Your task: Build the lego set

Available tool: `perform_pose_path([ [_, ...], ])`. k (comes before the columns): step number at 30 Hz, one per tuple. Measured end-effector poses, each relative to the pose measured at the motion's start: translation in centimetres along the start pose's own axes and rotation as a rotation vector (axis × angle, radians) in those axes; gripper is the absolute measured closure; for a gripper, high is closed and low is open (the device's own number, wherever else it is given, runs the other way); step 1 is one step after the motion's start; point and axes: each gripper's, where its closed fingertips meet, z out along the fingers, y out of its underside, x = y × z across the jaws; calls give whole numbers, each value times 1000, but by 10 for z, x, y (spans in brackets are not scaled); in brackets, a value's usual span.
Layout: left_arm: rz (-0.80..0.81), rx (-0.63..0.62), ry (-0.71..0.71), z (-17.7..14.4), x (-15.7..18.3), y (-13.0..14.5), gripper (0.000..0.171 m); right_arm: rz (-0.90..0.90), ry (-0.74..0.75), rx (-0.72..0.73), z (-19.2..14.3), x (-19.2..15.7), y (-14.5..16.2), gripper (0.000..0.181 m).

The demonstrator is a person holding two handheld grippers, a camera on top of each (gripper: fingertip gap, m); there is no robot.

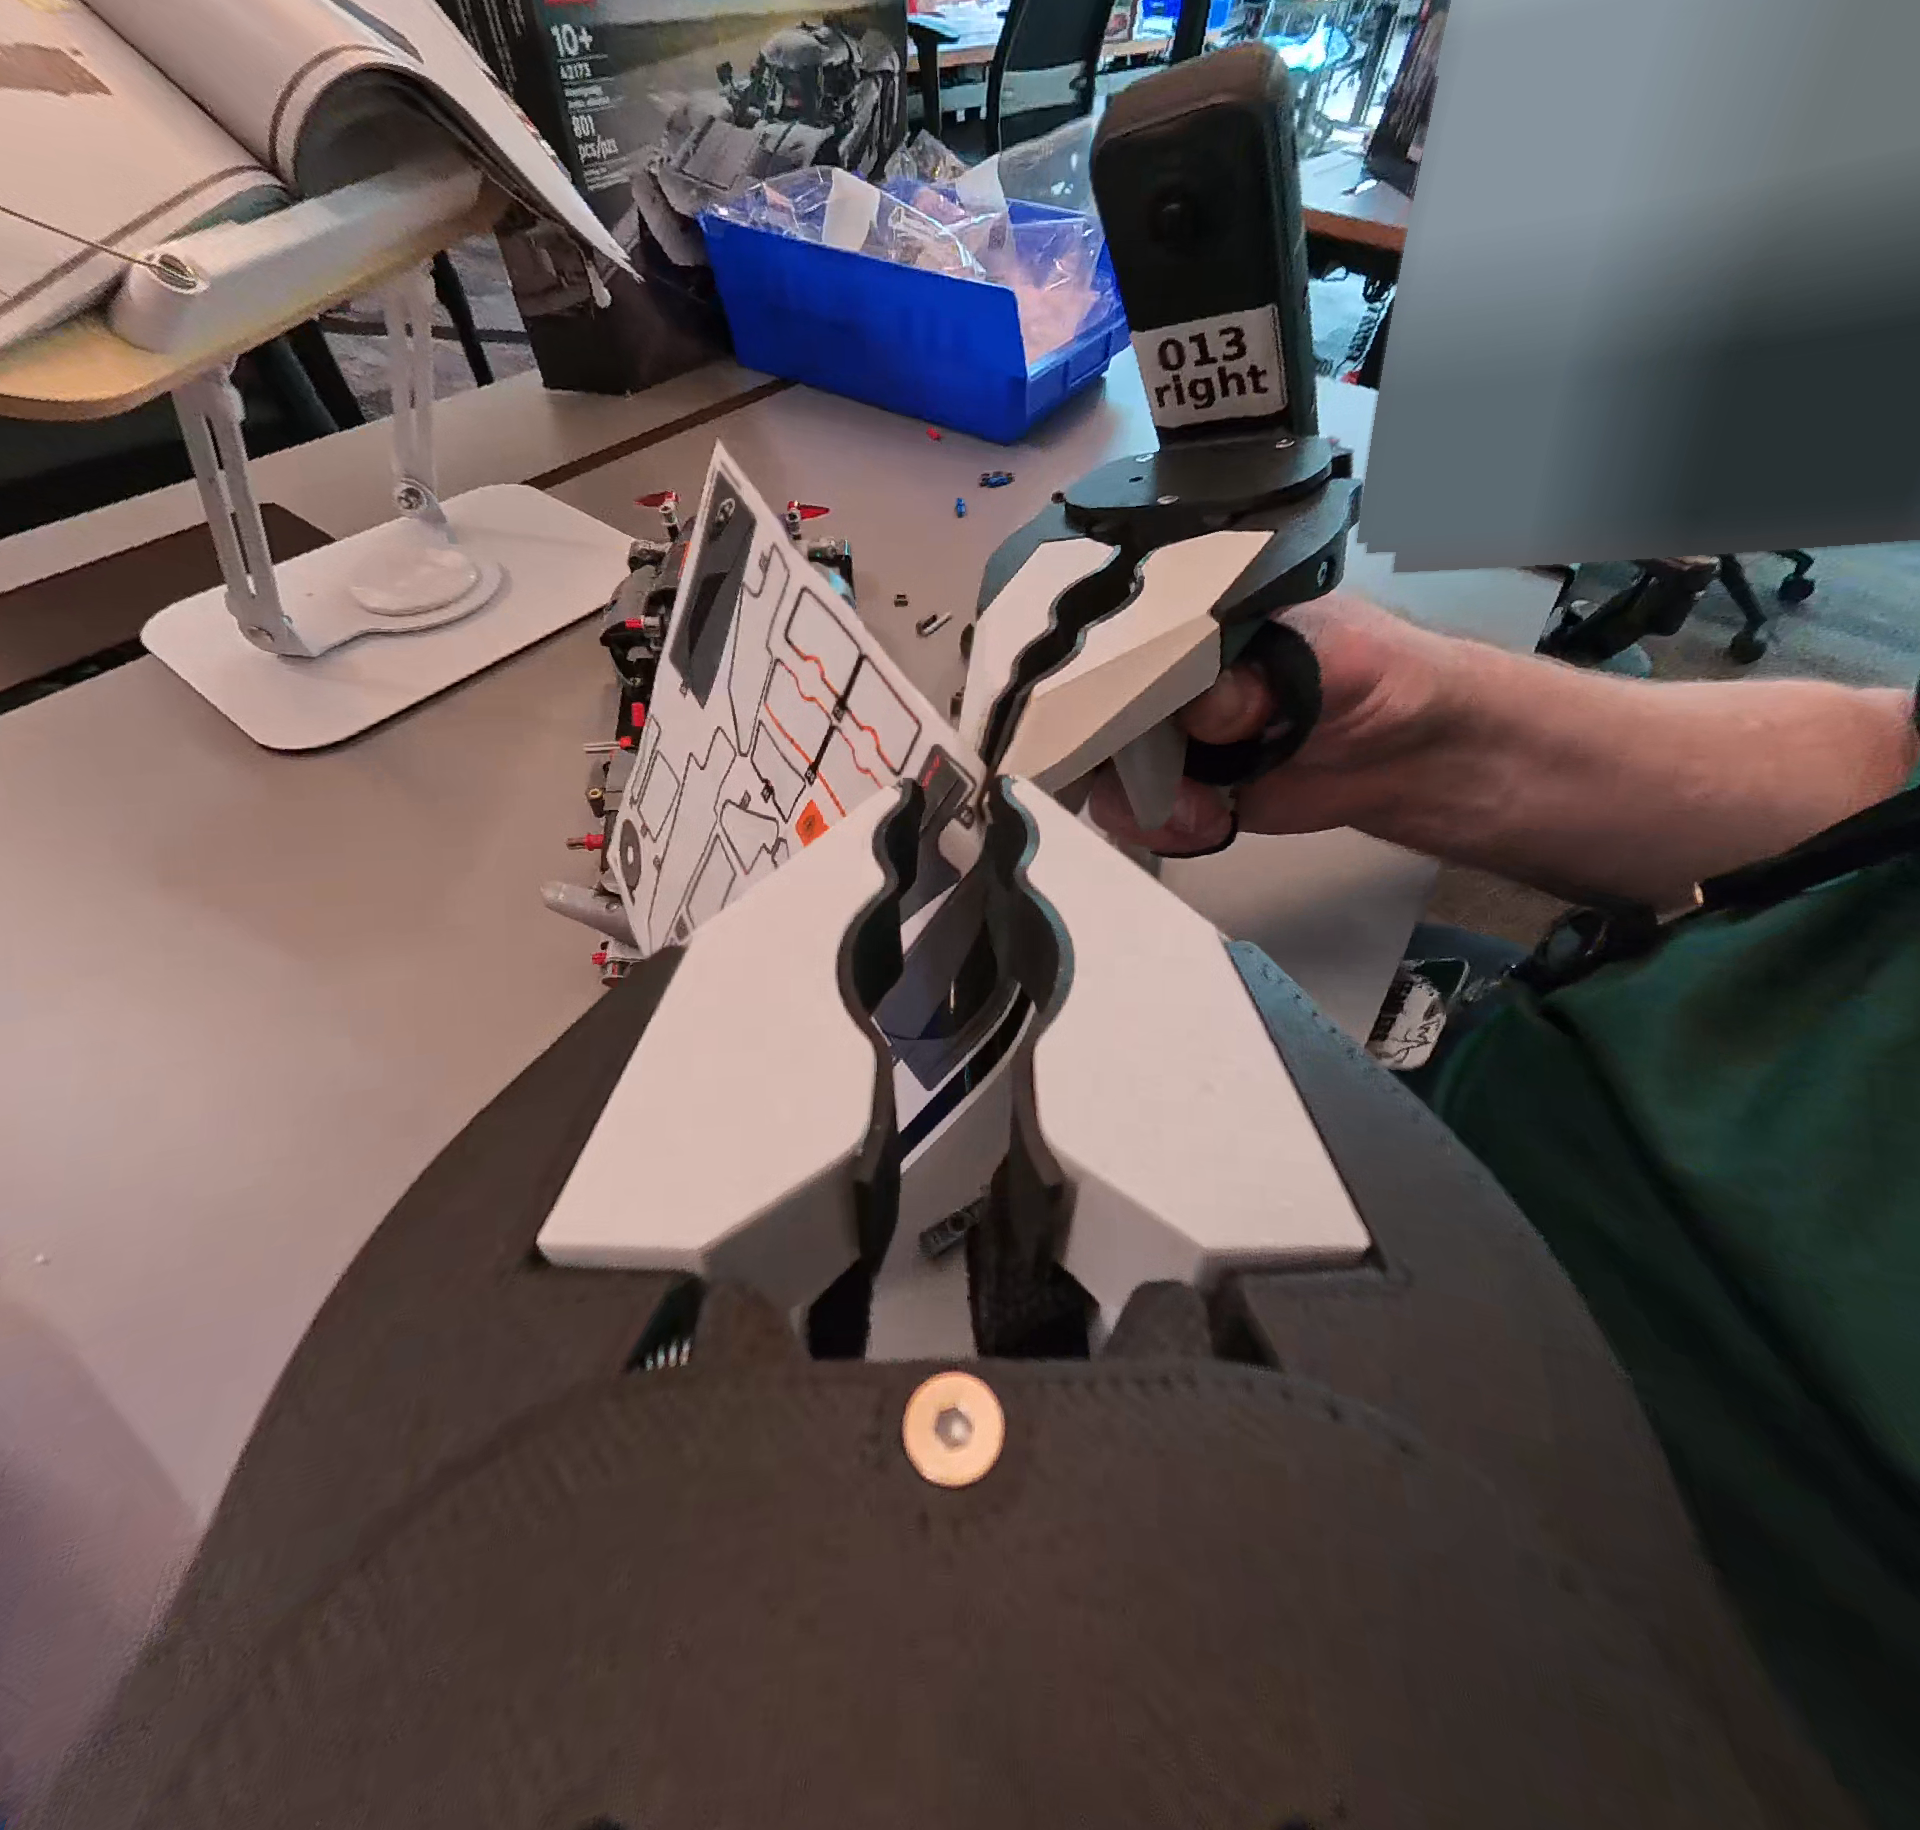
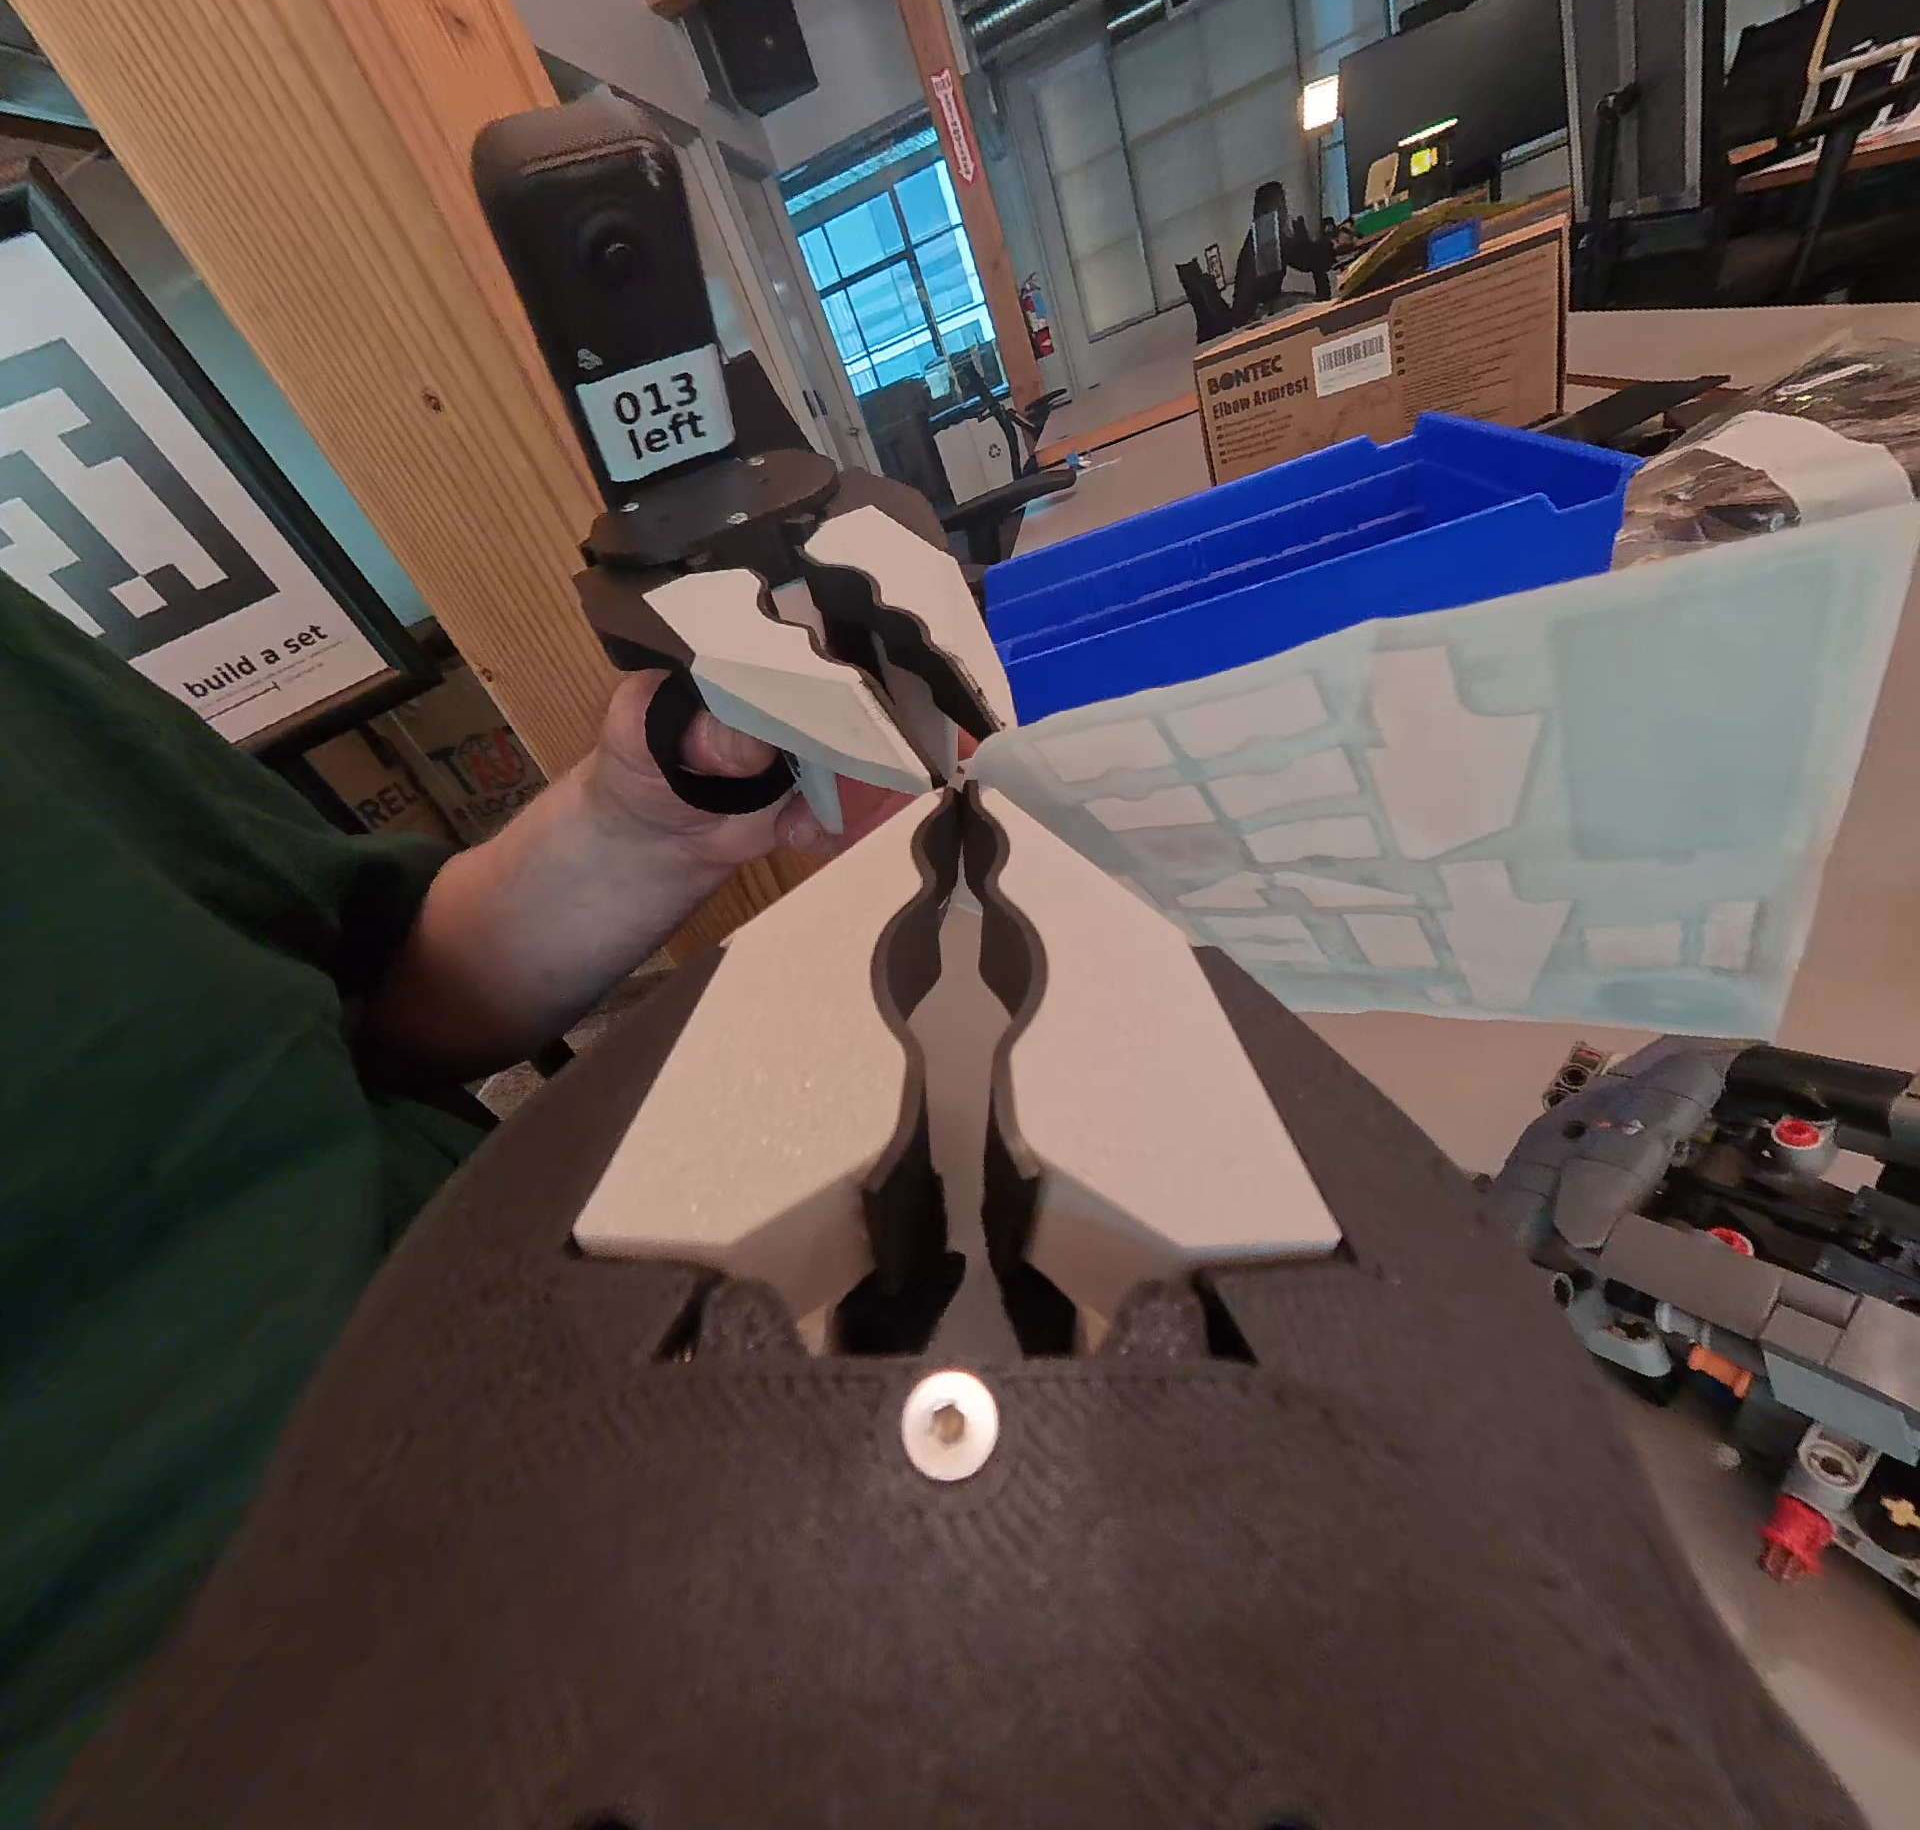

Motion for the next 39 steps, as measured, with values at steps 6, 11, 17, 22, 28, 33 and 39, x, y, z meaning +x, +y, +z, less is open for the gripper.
perform_pose_path([
  [6,-65,22,76,2,4,-1,165,-27,-17,-33,2,-4,4,181],
  [11,-86,28,99,1,6,0,166,-33,-32,-25,2,-6,4,181],
  [17,-79,36,99,1,7,-1,168,-15,-45,4,1,-6,2,181],
  [22,-107,55,126,0,7,-1,170,-10,-50,11,2,-7,2,181],
  [28,-232,144,264,-6,11,-11,171,10,-106,57,2,-15,-7,181],
  [33,-339,222,371,-9,15,-18,171,15,-137,84,0,-20,-12,181],
  [39,-416,272,424,-10,16,-21,171,24,-148,96,-1,-21,-13,181],
])
